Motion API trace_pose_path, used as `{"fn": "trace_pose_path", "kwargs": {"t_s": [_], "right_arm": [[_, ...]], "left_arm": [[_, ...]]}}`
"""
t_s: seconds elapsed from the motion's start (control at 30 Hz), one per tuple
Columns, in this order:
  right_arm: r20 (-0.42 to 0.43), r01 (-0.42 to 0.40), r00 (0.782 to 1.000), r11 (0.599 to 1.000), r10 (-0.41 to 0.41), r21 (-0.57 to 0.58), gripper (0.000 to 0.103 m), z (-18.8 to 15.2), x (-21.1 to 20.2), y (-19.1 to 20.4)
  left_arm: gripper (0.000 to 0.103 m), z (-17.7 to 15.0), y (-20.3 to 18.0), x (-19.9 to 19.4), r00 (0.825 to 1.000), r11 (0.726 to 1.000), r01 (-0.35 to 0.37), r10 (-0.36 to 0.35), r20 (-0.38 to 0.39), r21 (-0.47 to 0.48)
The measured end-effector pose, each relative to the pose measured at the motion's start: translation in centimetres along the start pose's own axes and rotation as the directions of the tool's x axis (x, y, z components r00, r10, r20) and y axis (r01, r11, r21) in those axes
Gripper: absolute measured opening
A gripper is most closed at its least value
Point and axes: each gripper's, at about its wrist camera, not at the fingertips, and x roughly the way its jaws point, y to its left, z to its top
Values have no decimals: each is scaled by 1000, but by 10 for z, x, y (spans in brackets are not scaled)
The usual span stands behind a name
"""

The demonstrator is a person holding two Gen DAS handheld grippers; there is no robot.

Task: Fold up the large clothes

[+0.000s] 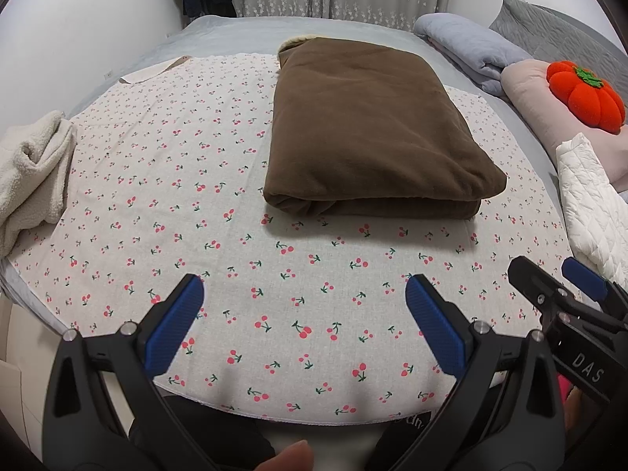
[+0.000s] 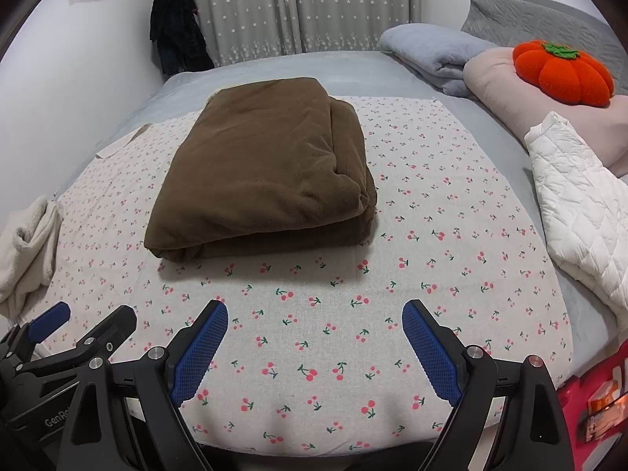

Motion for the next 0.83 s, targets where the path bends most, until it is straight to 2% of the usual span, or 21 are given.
{"fn": "trace_pose_path", "kwargs": {"t_s": [0.83], "right_arm": [[-63,7,998,1000,-5,23,92,6,45,-6]], "left_arm": [[102,8,-2,49,997,1000,-15,15,-82,9]]}}
